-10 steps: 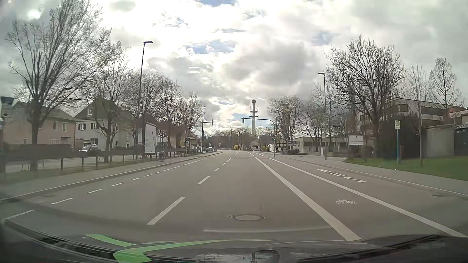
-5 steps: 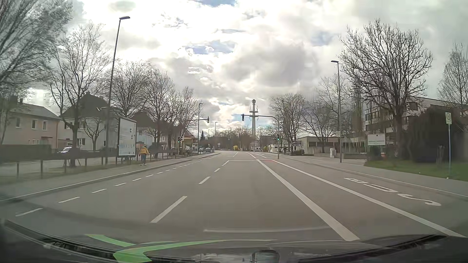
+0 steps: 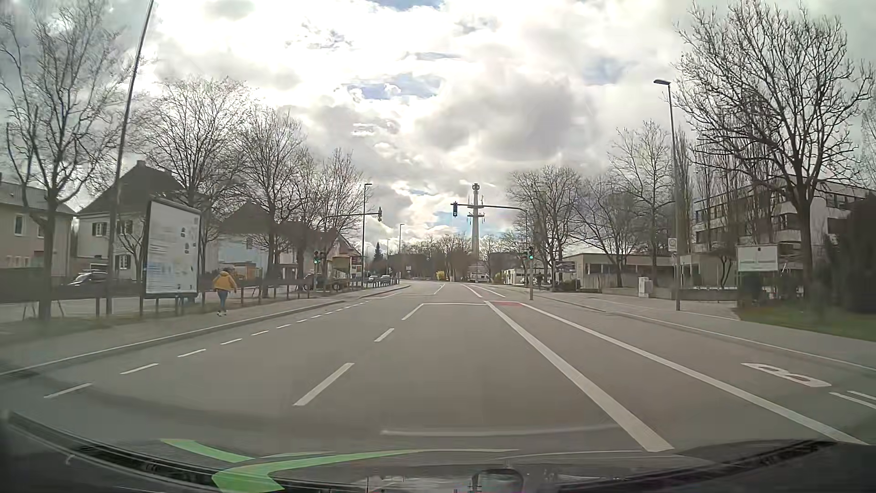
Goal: Follow the waypoints while adhering to traffic rules and regulations
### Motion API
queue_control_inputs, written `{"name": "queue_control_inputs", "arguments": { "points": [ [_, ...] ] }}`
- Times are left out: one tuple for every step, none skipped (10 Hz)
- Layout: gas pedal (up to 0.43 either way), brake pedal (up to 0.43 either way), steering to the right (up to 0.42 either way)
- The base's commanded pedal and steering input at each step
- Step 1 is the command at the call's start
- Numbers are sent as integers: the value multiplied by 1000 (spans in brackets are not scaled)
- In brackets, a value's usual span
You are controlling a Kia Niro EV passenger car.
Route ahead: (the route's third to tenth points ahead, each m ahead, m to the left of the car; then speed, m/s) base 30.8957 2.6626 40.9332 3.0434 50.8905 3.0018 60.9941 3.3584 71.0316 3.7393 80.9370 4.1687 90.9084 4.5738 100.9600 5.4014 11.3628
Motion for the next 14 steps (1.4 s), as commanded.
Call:
{"name": "queue_control_inputs", "arguments": {
  "points": [
    [118,0,1],
    [118,0,1],
    [118,0,1],
    [118,0,1],
    [130,0,1],
    [130,0,1],
    [130,0,1],
    [130,0,1],
    [130,0,1],
    [130,0,1],
    [130,0,1],
    [138,0,1],
    [138,0,1],
    [138,0,1]
  ]
}}
